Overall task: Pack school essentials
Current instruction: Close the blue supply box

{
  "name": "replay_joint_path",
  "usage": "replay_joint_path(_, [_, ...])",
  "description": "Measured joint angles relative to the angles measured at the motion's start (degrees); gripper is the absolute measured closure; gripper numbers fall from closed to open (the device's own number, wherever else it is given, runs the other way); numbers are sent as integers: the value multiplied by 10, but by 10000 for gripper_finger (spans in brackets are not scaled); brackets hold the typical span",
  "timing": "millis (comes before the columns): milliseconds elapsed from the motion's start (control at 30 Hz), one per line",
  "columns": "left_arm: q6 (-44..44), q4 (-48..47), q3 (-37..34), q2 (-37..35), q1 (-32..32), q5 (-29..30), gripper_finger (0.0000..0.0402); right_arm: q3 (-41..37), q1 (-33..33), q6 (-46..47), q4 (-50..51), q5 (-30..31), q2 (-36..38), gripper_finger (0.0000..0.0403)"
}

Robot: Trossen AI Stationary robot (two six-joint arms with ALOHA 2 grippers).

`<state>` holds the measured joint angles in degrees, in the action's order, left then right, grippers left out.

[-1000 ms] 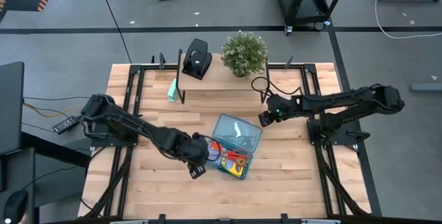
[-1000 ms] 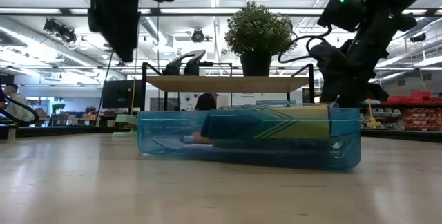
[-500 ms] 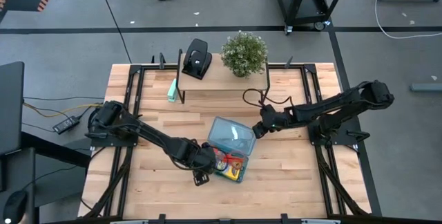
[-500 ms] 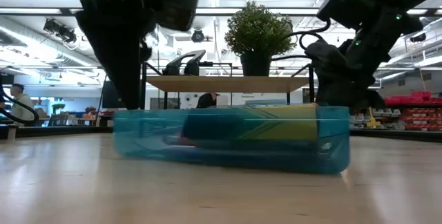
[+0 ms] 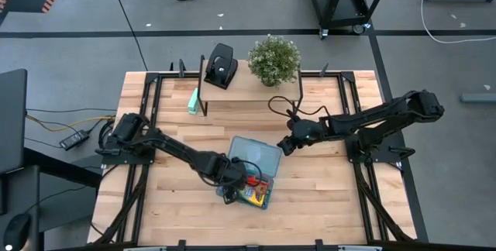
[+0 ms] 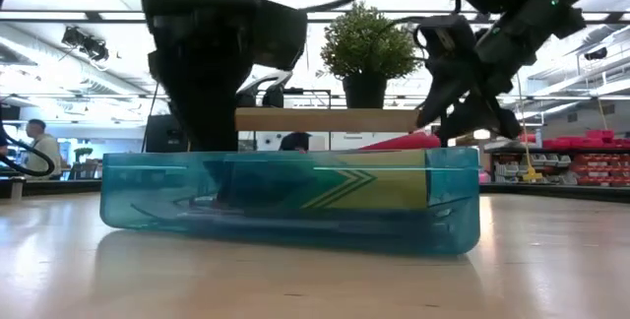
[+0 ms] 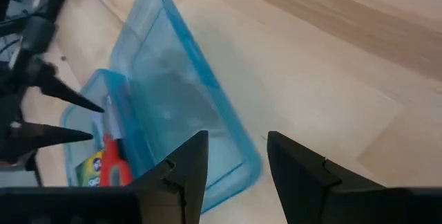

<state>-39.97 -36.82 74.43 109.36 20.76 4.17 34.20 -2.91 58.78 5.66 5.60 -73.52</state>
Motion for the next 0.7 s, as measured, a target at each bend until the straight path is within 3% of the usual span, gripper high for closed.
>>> replay_joint_path(200, [2, 4, 0, -1, -18, -12, 230, 7, 0, -18, 10, 2, 1, 245])
replay_joint_path(367, [6, 0, 0, -15, -18, -86, 230, 7, 0, -30, 86, 42, 1, 245])
replay_joint_path(533, [44, -13, 0, -50, 14, -132, 230, 6, 6, -8, 155, 78, 1, 245])
replay_joint_path(700, [62, -2, 0, -60, 63, -134, 230, -20, 5, 32, 130, 83, 1, 245])
